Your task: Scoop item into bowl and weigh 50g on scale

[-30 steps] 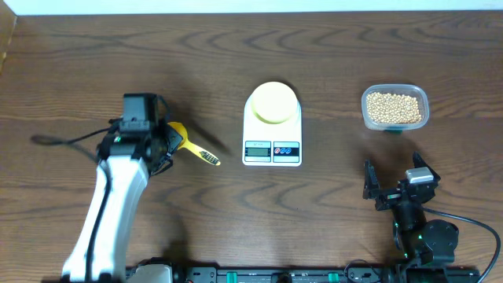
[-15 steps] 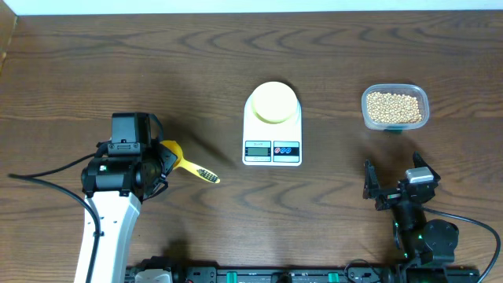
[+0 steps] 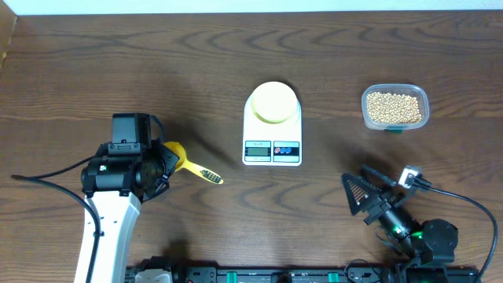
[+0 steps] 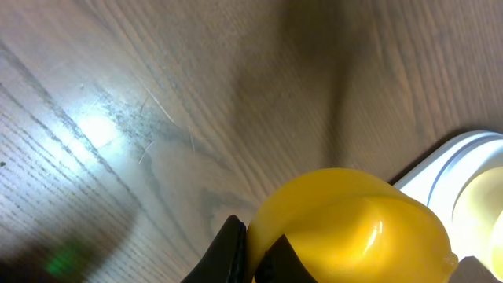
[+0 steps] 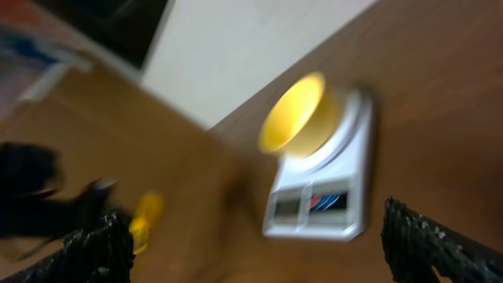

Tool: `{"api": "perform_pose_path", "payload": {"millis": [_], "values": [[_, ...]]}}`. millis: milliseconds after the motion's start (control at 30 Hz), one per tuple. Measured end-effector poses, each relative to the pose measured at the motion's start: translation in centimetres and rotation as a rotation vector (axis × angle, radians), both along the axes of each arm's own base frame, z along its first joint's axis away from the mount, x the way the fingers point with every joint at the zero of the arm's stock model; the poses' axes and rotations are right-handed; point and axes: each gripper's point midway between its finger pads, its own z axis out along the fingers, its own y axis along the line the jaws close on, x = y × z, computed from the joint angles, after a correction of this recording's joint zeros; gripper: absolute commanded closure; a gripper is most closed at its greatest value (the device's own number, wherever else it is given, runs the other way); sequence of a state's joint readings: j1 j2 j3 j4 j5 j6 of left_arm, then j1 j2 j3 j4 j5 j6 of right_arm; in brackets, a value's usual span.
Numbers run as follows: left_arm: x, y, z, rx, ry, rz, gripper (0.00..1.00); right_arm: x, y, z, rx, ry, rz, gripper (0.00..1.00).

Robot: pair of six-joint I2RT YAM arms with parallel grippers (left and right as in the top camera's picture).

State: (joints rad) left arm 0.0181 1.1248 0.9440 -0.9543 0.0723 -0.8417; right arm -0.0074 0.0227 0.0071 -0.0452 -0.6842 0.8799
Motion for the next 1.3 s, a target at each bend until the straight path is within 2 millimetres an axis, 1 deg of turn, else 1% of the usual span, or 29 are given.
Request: {"api": "perform_pose_path", "payload": {"millis": [67, 133, 167, 267, 400, 533, 667, 767, 833, 900, 933, 1033, 1067, 1167, 1300], "values": [[-0.2, 0.0, -0.1, -0.001, 0.008, 0.0, 0.93, -1.0, 1.2, 0.0, 0.088, 0.074, 0.084, 0.01], [-0.2, 0.0, -0.1, -0.001, 0.008, 0.0, 0.93, -1.2, 1.4, 0.0, 0.122, 0.106, 0.099, 0.01], [-0.2, 0.0, -0.1, -0.001, 0.009, 0.0, 0.93, -1.1, 1.2, 0.0, 0.145, 0.127, 0.084, 0.03], [-0.3, -0.1, -0.1, -0.004, 0.011, -0.001, 0.93, -0.8, 1.0, 0.4, 0.114, 0.076, 0.071, 0.03], [-0.5, -0.2, -0.2, -0.009, 0.023, -0.003, 0.93, -0.8, 1.0, 0.4, 0.082, 0.05, 0.075, 0.05], [-0.6, -0.2, -0.2, -0.018, 0.026, 0.013, 0.93, -0.7, 1.2, -0.4, 0.093, 0.104, 0.086, 0.05], [-0.6, -0.2, -0.2, -0.029, 0.027, 0.043, 0.93, -0.5, 1.4, -1.0, 0.125, 0.203, 0.095, 0.06], [-0.6, -0.2, -0.2, -0.033, 0.027, 0.052, 0.93, -0.2, 1.7, -0.2, 0.139, 0.261, 0.115, 0.07], [-0.6, -0.3, -0.2, -0.039, 0.027, 0.059, 0.93, 0.2, 1.9, 0.7, 0.142, 0.294, 0.138, 0.07], [-0.6, -0.4, -0.2, -0.047, 0.029, 0.069, 0.93, 0.9, 2.3, 1.5, 0.139, 0.337, 0.169, 0.06], [-0.7, -0.4, -0.2, -0.05, 0.03, 0.071, 0.93, 1.1, 2.4, 1.4, 0.135, 0.352, 0.178, 0.05], [-0.7, -0.5, -0.2, -0.06, 0.033, 0.086, 0.93, 1.6, 3.6, 0.5, 0.111, 0.424, 0.239, 0.04], [-0.7, -0.5, -0.2, -0.061, 0.033, 0.087, 0.94, 1.7, 4.2, -0.2, 0.1, 0.458, 0.265, 0.01], [-0.7, -0.6, -0.2, -0.068, 0.034, 0.087, 0.93, 1.2, 6.5, -1.3, 0.066, 0.492, 0.369, 0.01], [-0.7, -0.8, -0.2, -0.078, 0.034, 0.084, 0.93, 0.2, 9.8, -0.5, 0.035, 0.418, 0.505, 0.01]]}}
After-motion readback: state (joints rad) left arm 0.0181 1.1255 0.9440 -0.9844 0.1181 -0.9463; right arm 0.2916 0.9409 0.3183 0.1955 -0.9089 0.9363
